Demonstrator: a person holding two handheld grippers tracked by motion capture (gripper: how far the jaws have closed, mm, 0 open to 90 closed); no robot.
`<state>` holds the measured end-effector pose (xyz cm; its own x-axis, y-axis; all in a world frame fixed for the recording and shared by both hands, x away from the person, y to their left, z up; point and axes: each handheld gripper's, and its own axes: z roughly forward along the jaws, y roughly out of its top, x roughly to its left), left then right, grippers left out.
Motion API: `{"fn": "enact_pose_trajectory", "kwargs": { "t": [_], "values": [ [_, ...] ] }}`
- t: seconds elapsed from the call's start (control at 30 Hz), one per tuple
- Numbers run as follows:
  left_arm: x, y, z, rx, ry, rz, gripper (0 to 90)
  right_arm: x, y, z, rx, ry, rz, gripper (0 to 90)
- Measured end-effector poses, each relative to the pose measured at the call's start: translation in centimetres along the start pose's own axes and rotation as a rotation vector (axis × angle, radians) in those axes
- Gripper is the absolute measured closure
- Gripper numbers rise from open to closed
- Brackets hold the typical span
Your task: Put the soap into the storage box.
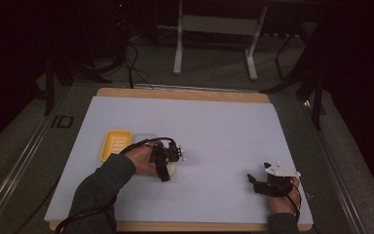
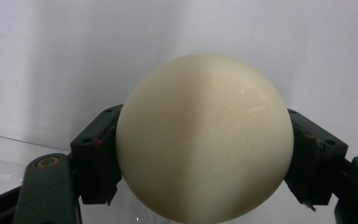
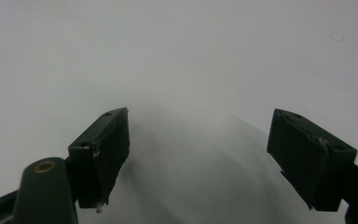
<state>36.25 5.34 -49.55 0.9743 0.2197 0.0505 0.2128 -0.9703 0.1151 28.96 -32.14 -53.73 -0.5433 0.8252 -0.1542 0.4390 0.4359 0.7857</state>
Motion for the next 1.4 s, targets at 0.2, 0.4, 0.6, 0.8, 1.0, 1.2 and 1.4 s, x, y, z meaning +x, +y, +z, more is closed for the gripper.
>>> {"fn": "enact_pose_trajectory", "kwargs": {
  "t": [0.2, 0.4, 0.6, 0.8, 1.0, 1.2, 1.4],
  "values": [
    [0.2, -0.2, -0.6, -0.015, 0.008, -0.012, 24.3, 0.0, 0.0, 0.0, 0.000, 0.000, 0.001, 20.8],
    [0.5, -0.7, -1.0, -0.024, 0.014, -0.028, 24.3, 0.0, 0.0, 0.0, -0.001, 0.000, 0.000, 20.8],
    [0.7, -1.0, -1.4, -0.032, 0.024, -0.043, 24.3, 0.0, 0.0, 0.0, 0.000, 0.000, 0.000, 20.8],
    [1.2, -1.4, -1.9, -0.056, 0.010, -0.086, 24.3, 0.0, 0.0, 0.0, -0.001, 0.000, 0.001, 20.8],
    [1.6, -1.7, -2.5, -0.066, 0.010, -0.123, 24.4, 0.0, 0.0, 0.0, 0.000, 0.000, 0.001, 20.8],
    [2.0, -2.1, -2.8, -0.080, -0.001, -0.171, 24.4, 0.0, 0.0, 0.0, 0.000, -0.001, -0.001, 20.8],
    [2.4, -2.4, -3.1, -0.070, 0.008, -0.217, 24.4, 0.1, 0.0, 0.1, 0.006, -0.005, -0.010, 20.7]
  ]
}}
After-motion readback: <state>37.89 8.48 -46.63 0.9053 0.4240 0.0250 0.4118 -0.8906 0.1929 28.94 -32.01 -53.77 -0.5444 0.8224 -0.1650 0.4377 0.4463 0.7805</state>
